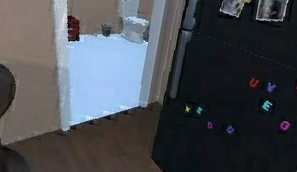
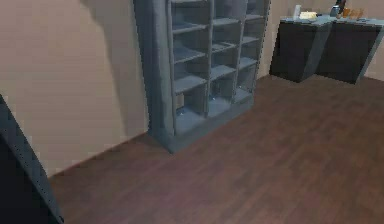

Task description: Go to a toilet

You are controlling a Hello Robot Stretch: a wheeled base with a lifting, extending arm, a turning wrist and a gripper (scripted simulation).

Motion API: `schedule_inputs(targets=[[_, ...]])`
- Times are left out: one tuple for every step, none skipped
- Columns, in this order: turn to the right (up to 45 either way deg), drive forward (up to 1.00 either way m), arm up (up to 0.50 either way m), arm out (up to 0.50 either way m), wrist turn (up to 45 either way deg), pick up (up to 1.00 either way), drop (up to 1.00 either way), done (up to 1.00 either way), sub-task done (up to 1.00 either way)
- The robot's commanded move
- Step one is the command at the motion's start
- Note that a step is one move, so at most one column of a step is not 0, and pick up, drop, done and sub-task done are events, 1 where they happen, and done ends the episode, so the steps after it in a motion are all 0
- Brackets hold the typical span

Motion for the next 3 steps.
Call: schedule_inputs(targets=[[3.0,0.00,0.00,0.00,0.0,0.00,0.00,0.00,0.00],[0.0,0.40,0.00,0.00,0.0,0.00,0.00,0.00,0.00],[-9.0,0.00,0.00,0.00,0.0,0.00,0.00,0.00,0.00]])
